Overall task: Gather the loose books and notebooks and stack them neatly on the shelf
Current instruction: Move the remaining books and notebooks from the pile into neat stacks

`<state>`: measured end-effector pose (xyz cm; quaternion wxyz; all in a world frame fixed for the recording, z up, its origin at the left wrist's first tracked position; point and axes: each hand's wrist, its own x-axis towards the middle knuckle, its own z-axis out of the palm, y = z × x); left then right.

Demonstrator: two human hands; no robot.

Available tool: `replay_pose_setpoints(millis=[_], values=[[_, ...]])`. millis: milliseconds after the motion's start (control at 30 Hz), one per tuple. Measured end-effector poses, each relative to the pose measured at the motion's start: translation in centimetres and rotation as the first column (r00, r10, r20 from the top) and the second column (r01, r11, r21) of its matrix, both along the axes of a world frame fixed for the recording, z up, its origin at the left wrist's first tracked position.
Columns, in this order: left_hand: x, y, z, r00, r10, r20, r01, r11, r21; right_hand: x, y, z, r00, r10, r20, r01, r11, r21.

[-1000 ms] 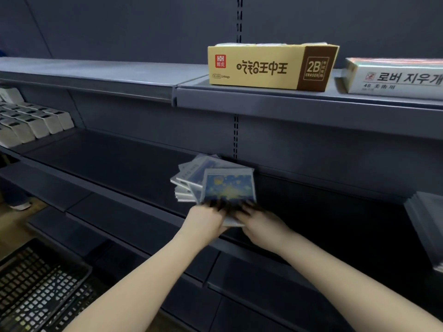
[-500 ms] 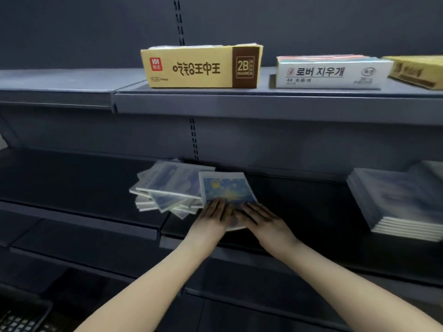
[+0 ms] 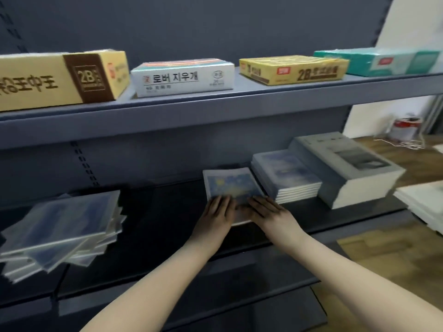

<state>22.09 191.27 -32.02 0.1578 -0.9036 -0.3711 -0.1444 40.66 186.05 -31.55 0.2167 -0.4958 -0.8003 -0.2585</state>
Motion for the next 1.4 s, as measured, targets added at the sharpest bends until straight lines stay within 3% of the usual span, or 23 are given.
replay_pose_setpoints(millis=[200,400,533,700,767,933,1133,1267,1400], values=[[7.7,0.2,-0.1,0.979,-0.203,0.027,0.202,0.979,0.022,6.0,-3.4,-0.4,0.975,-0.220,0.000,0.220,0.975,-0.025],[13.0,-0.4,-0.9,0.943,-0.323,-0.083,0.324,0.946,0.005,9.8,-6.5,-0.7,0.914,-0.405,0.009,0.400,0.900,-0.172],[15.2,-0.1,-0.6,0.950,-0.286,-0.123,0.286,0.958,-0.023,10.0,-5.8,0.1,0.857,-0.514,0.020,0.504,0.830,-0.239],[17.1,0.6,-0.7,0.973,-0.170,-0.154,0.160,0.984,-0.075,10.0,-2.4,0.4,0.740,-0.669,-0.071,0.604,0.707,-0.368],[17.6,0.8,-0.8,0.978,-0.119,-0.170,0.105,0.991,-0.085,10.4,-1.5,0.3,0.730,-0.681,-0.049,0.591,0.666,-0.455],[18.7,1.2,-0.4,0.989,-0.074,-0.127,0.059,0.991,-0.124,11.9,0.1,0.4,0.752,-0.659,-0.024,0.589,0.688,-0.423],[19.6,1.7,-0.3,0.984,-0.020,-0.177,-0.002,0.992,-0.125,12.6,1.5,1.1,0.786,-0.601,-0.147,0.515,0.767,-0.382],[20.0,2.0,0.0,0.984,-0.016,-0.176,0.003,0.997,-0.072,13.5,2.4,1.4,0.810,-0.583,-0.065,0.501,0.746,-0.439],[20.7,2.9,-0.1,0.978,0.013,-0.208,-0.032,0.996,-0.087,14.0,3.3,1.3,0.802,-0.589,-0.096,0.497,0.749,-0.438]])
